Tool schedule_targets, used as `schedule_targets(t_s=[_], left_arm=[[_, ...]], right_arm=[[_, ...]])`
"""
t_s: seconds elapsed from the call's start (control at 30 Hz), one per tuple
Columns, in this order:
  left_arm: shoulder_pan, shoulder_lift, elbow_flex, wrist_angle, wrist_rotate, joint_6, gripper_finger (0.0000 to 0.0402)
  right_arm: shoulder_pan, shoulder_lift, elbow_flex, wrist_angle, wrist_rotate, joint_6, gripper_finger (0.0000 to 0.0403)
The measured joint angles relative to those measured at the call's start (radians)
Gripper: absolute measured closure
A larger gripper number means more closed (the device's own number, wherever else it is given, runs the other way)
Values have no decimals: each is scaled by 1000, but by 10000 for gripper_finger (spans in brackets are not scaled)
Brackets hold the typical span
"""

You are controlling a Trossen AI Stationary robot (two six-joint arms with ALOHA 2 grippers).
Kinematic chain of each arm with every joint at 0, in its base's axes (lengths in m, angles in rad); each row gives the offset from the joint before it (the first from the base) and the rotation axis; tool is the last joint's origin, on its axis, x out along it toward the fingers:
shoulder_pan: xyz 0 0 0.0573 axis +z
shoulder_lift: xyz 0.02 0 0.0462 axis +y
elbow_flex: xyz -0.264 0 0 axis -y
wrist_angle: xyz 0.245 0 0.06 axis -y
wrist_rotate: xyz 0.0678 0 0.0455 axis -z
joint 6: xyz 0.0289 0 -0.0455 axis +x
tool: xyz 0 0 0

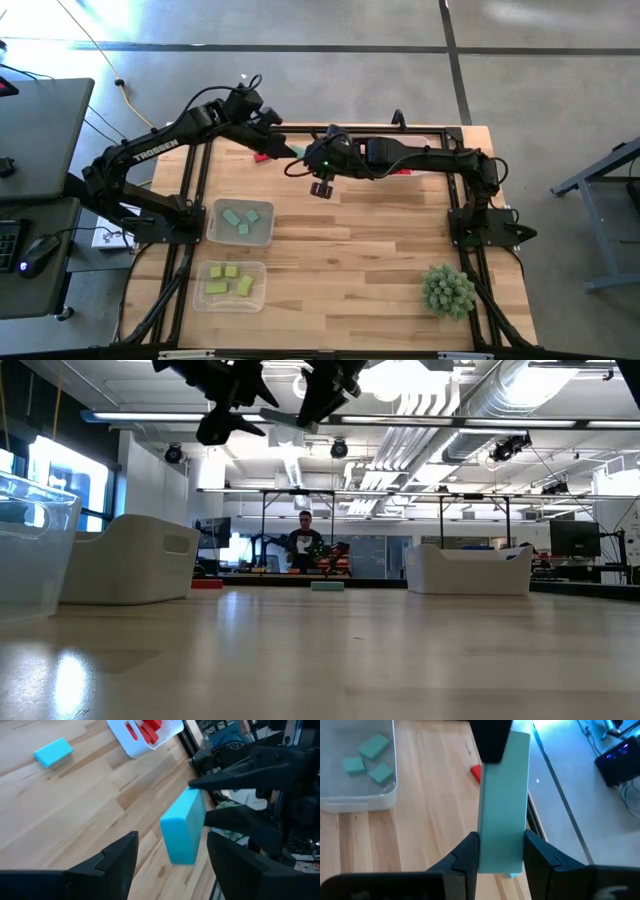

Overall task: Sort & place blocks by color
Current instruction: Put the blue block into the gray bin

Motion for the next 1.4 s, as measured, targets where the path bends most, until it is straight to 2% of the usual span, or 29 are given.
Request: schedule_targets(t_s=[0.33, 0.73, 1.2, 1.4], left_arm=[[-1, 0, 0, 97, 3, -55, 174], [-28, 0, 0, 105, 0, -54, 179], [-27, 0, -1, 136, -13, -39, 275], [-28, 0, -1, 138, -70, -1, 317]], right_arm=[[0, 0, 0, 64, 0, -40, 307], [-16, 0, 0, 69, 17, -59, 307], [-17, -1, 0, 73, 18, -60, 309], [-17, -2, 0, 73, 12, -67, 309]])
